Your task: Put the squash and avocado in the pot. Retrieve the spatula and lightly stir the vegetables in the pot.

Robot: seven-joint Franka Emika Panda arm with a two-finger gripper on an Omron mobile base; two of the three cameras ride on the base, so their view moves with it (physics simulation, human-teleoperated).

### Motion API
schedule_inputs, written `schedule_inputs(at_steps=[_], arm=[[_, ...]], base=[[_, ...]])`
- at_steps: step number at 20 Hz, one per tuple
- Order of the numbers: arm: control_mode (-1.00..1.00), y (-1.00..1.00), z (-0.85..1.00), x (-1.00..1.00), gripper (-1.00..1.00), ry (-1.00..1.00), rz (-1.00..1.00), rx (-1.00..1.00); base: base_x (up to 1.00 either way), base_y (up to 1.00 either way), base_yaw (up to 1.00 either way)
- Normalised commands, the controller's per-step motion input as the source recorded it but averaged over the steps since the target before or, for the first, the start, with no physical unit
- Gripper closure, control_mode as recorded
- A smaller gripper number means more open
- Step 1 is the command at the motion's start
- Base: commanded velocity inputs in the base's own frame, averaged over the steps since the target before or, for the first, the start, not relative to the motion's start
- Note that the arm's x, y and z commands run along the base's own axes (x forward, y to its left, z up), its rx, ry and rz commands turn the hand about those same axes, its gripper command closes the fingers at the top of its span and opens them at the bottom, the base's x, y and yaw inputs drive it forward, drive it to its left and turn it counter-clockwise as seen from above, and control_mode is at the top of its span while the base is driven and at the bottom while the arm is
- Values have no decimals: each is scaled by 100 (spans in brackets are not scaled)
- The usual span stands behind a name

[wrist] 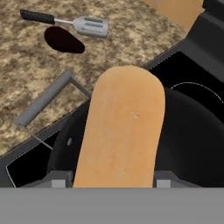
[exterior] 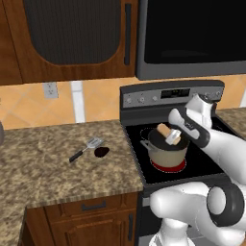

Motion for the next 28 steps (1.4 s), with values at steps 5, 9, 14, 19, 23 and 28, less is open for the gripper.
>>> schedule_inputs(at_steps=[5, 9, 14, 19, 23, 28], arm=[[-100, 0, -53, 34, 100, 3, 2, 0], [-100, 0, -25, 9, 100, 0, 0, 0], [-100, 1, -13, 1, -100, 0, 0, 0], [-100, 1, 0, 0, -100, -3, 0, 2], [-100, 14, 12, -9, -100, -4, 1, 6], [-100, 40, 85, -67, -100, -6, 0, 2]], base=[[0, 0, 0], [0, 0, 0], [0, 0, 0], [0, 0, 0], [0, 0, 0], [0, 0, 0]])
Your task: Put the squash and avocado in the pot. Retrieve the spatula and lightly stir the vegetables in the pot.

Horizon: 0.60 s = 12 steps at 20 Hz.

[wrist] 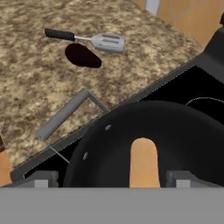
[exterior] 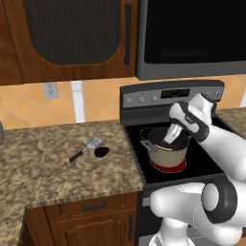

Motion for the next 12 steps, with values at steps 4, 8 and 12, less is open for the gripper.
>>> schedule_inputs(at_steps=[4, 8, 12], arm=[[-100, 93, 93, -99, -100, 0, 0, 0], [-100, 100, 24, -90, -100, 1, 1, 0], [-100, 100, 0, -24, -100, 0, 0, -11]], base=[[0, 0, 0], [0, 0, 0], [0, 0, 0]])
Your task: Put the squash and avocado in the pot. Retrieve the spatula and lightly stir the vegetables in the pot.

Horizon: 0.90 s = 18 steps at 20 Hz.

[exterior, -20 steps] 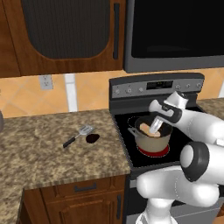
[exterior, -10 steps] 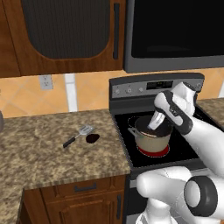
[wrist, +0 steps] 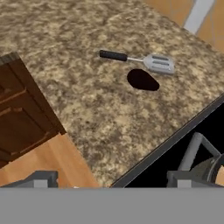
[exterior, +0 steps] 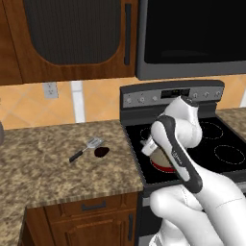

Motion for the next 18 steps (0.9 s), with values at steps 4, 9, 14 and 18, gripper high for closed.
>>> schedule_inputs(at_steps=[4, 9, 14, 18], arm=[[-100, 100, 0, 14, -100, 0, 4, -34], [-100, 100, -9, 52, -100, 0, 6, -52], [-100, 72, -21, 82, -100, 6, 6, -44], [-100, 16, -2, 81, -100, 21, 0, -13]], base=[[0, 0, 0], [0, 0, 0], [0, 0, 0], [0, 0, 0]])
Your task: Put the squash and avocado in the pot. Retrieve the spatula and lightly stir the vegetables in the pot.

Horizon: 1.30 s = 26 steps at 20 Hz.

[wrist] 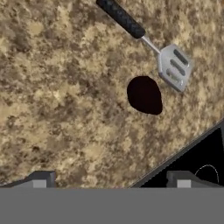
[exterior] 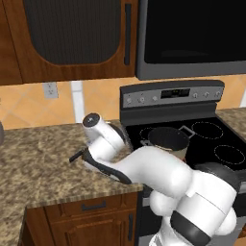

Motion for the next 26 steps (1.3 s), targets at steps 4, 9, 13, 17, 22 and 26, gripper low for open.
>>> schedule_inputs(at_steps=[4, 9, 13, 17, 22, 26], arm=[[-100, 1, -16, 70, -100, 19, 1, -10], [-100, 0, -54, 34, -100, 6, 1, -12], [-100, 0, -64, 1, -100, 3, 0, -3], [-100, -3, -42, 30, -100, 0, 1, 0], [-100, 0, -40, 48, -100, 0, 2, 0], [-100, 0, -39, 24, -100, 0, 5, 0]], base=[[0, 0, 0], [0, 0, 0], [0, 0, 0], [0, 0, 0], [0, 0, 0], [0, 0, 0]])
